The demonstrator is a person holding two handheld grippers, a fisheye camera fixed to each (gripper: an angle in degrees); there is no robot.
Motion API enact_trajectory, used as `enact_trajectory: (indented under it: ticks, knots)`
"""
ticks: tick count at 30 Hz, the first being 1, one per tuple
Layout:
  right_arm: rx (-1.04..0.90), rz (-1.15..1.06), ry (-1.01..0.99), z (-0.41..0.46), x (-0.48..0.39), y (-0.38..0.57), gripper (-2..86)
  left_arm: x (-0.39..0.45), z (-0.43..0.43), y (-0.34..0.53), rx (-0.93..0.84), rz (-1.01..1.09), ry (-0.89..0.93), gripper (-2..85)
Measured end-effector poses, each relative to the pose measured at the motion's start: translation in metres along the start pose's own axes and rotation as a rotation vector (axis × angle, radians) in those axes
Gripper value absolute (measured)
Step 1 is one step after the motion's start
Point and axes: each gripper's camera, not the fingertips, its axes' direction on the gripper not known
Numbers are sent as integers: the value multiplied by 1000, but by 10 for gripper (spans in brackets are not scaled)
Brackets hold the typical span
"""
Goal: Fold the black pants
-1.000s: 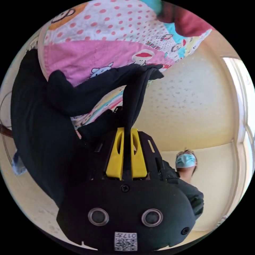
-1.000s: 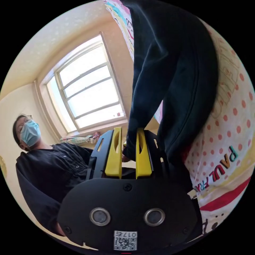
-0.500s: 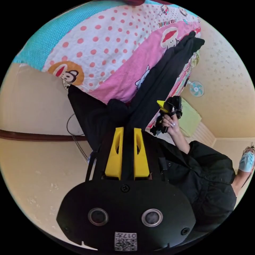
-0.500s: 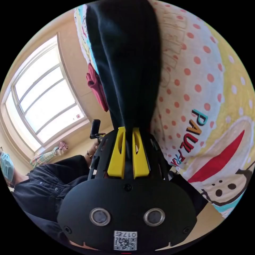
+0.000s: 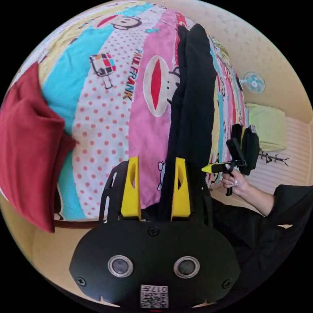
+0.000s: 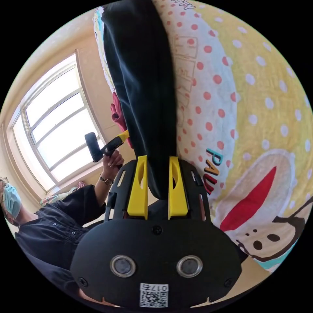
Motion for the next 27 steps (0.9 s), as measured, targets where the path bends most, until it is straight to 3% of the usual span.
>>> enact_trajectory:
  ticks: [2,5,7,12,16,20,27]
  knots:
    - [-41,22,9,17,3,-1,70,-1,13,8,72,-46,-4,122]
    - [-45,22,-39,27,0,9,51,-1,30,30,71,-62,193,7]
    - [-28,-69,-16,26,-18,25,44,11,39,54,98,-23,217,-3]
    - [9,-9,41,32,-2,45,47,26,91,108,-124,-46,-72,-7]
    - [-51,-86,49,28,-7,45,65,4,70,111,3,-158,29,4]
    - [15,-153,118,-6,-23,39,74,3,20,47,185,-110,100,72]
    - [353,-216,13,-74,-37,-14,105,43,-17,-128,277,114,118,124]
